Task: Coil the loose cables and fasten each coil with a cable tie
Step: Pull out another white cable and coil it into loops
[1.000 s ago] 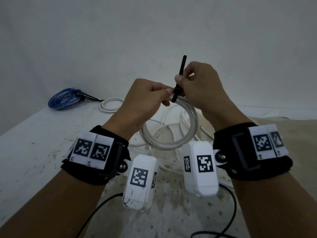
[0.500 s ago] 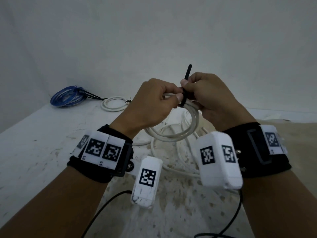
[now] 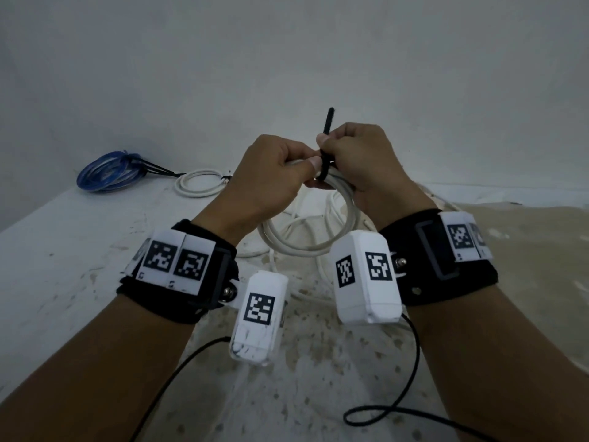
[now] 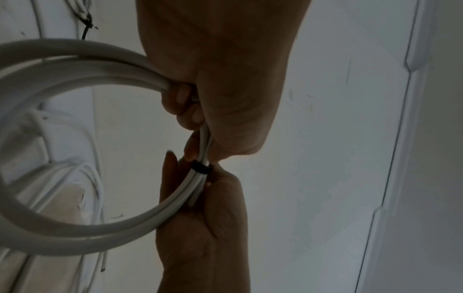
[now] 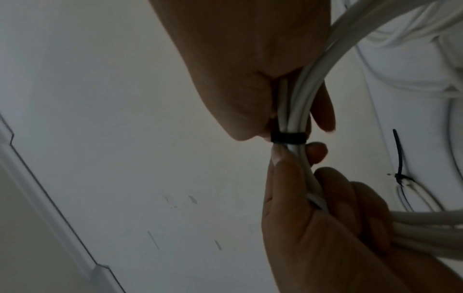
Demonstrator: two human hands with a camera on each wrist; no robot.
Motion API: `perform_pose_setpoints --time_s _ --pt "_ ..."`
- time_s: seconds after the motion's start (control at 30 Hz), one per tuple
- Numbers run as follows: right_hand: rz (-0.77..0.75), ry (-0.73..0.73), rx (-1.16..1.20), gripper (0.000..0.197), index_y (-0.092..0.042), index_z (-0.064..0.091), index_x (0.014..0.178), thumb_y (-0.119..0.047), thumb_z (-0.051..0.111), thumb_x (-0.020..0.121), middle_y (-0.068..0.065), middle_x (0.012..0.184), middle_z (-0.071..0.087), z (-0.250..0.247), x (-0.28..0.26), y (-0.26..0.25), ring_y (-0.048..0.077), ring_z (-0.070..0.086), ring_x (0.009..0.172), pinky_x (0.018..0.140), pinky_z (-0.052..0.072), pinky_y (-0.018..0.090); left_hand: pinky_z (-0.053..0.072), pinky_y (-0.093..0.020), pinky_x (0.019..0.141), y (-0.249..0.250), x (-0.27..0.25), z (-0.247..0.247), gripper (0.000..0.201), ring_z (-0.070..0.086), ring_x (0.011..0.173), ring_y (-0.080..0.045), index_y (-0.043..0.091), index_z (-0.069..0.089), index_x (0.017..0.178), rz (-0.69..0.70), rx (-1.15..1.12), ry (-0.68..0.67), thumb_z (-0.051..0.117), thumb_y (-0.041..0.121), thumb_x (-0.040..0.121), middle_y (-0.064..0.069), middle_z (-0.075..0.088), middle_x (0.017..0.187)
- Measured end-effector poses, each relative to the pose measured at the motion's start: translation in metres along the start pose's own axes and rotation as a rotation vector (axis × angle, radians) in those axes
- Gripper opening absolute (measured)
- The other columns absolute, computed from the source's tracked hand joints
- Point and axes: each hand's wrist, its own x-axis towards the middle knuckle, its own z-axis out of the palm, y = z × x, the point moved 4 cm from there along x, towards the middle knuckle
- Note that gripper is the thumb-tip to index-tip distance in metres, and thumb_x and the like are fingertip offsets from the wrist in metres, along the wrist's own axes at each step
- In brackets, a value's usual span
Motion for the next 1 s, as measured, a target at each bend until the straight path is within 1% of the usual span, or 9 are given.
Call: perform_pose_setpoints --time_s 0.1,0.2,0.3,0.4,0.47,0.53,0.77,0.9,1.0 --pt "0.063 -0.087 -0.015 0.019 0.004 0.064 0.088 -0.013 0.063 0.096 0.015 0.071 0.066 0.0 -0.003 0.0 0.026 0.07 0.06 0.062 0.062 0.042 0.038 -0.013 0.057 -0.002 -0.001 0.003 0.021 0.054 0.049 0.0 0.006 0.076 0.09 -0.052 -0.085 0.004 0.057 0.01 0.096 0.001 0.066 0.065" --pt "0.128 -0.168 -0.018 0.024 0.007 0.067 0.094 -0.016 0.062 0.097 0.014 0.074 0.07 -0.004 -0.006 -0.002 0.021 0.07 0.061 0.056 0.059 0.031 0.032 -0.008 0.049 -0.005 -0.001 0.002 0.021 0.048 0.042 0.003 0.007 0.074 0.086 -0.087 -0.152 0.023 0.056 0.009 0.097 0.004 0.062 0.059" --pt "0.068 -0.129 -0.058 0.023 0.004 0.064 0.078 -0.01 0.063 0.096 0.011 0.068 0.068 -0.005 -0.006 -0.003 0.017 0.068 0.054 0.054 0.059 0.029 0.032 -0.005 0.047 -0.005 -0.001 0.003 0.022 0.048 0.041 0.004 0.008 0.073 0.084 -0.081 -0.133 0.032 0.055 0.009 0.097 0.014 0.058 0.049" --pt "0.009 -0.063 -0.108 0.031 -0.001 0.059 0.065 -0.006 0.061 0.095 0.01 0.06 0.064 0.0 -0.003 -0.001 0.016 0.066 0.047 0.051 0.057 0.028 0.042 -0.013 0.058 -0.006 -0.002 0.002 0.02 0.056 0.052 0.002 0.011 0.076 0.087 -0.042 -0.065 0.057 0.058 0.012 0.096 0.01 0.065 0.059" --pt "0.016 -0.044 -0.076 0.03 0.001 0.058 0.065 -0.003 0.06 0.094 0.012 0.058 0.062 0.002 -0.001 0.001 0.018 0.065 0.046 0.052 0.057 0.029 0.051 -0.025 0.071 -0.005 -0.001 0.002 0.02 0.064 0.065 -0.007 0.015 0.078 0.087 -0.006 -0.006 0.066 0.059 0.016 0.094 0.005 0.07 0.066" --pt "0.022 -0.02 -0.064 0.027 0.004 0.058 0.067 -0.001 0.061 0.093 0.016 0.061 0.061 0.004 0.0 0.003 0.021 0.065 0.047 0.052 0.058 0.031 0.05 -0.027 0.072 -0.005 -0.002 0.002 0.021 0.065 0.068 -0.012 0.016 0.079 0.086 0.01 0.025 0.07 0.059 0.017 0.093 0.003 0.071 0.068" --pt "0.041 0.023 -0.034 0.015 0.022 0.062 0.084 0.007 0.061 0.087 0.025 0.071 0.059 0.002 0.002 0.013 0.026 0.062 0.052 0.052 0.06 0.035 0.038 -0.011 0.056 -0.007 -0.003 0.009 0.021 0.053 0.053 0.001 0.017 0.076 0.079 0.023 0.105 0.06 0.061 0.018 0.093 0.007 0.067 0.064" --pt "0.036 0.052 -0.071 0.02 0.025 0.06 0.084 0.006 0.062 0.085 0.028 0.072 0.059 0.003 0.006 0.021 0.032 0.062 0.061 0.064 0.061 0.05 0.036 -0.007 0.054 -0.01 -0.005 0.012 0.027 0.054 0.053 0.002 0.026 0.071 0.069 0.015 0.113 0.049 0.061 0.017 0.093 0.01 0.065 0.062" --pt "0.034 0.051 -0.091 0.022 0.026 0.061 0.088 0.004 0.063 0.085 0.034 0.077 0.063 0.002 0.006 0.022 0.033 0.064 0.064 0.066 0.062 0.049 0.034 -0.006 0.052 -0.009 -0.006 0.013 0.032 0.053 0.05 0.003 0.03 0.066 0.065 0.025 0.112 0.049 0.06 0.016 0.093 0.012 0.062 0.059"
